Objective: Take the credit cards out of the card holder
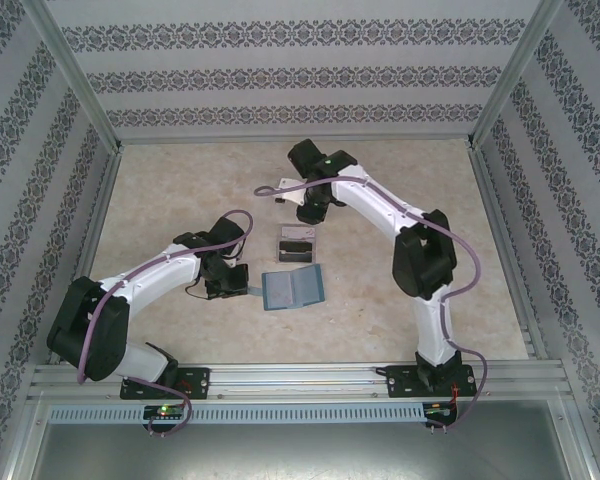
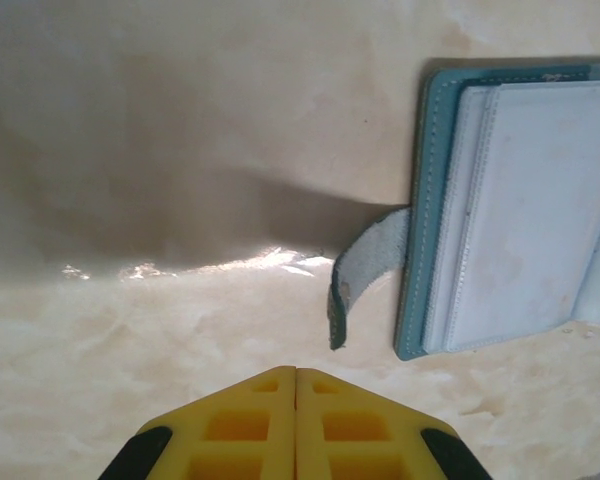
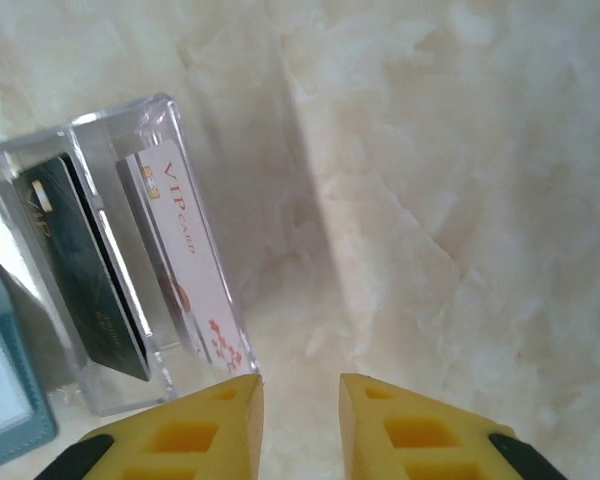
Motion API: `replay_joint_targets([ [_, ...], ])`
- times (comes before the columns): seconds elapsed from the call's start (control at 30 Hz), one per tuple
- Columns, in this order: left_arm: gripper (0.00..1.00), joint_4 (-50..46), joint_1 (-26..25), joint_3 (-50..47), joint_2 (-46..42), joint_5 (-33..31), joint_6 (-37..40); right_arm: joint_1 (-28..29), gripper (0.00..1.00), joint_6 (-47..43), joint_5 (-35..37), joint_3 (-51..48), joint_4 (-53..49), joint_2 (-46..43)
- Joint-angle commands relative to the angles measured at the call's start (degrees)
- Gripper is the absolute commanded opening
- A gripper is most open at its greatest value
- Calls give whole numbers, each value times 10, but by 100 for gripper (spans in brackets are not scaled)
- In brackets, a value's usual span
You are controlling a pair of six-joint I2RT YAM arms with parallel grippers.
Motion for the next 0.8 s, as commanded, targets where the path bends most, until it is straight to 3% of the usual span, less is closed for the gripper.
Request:
replay_joint_targets([
  [0.0,9,17,2,19,0,25,-5,10,28,93,-9,-46,38,-53],
  [0.4,9,50,-15,37,60,53,13,51,25,416,-44,-233,130,-180],
  [0.77,8,72,-18,23,96,25,27,87,18,716,-163,-397,305,-232],
])
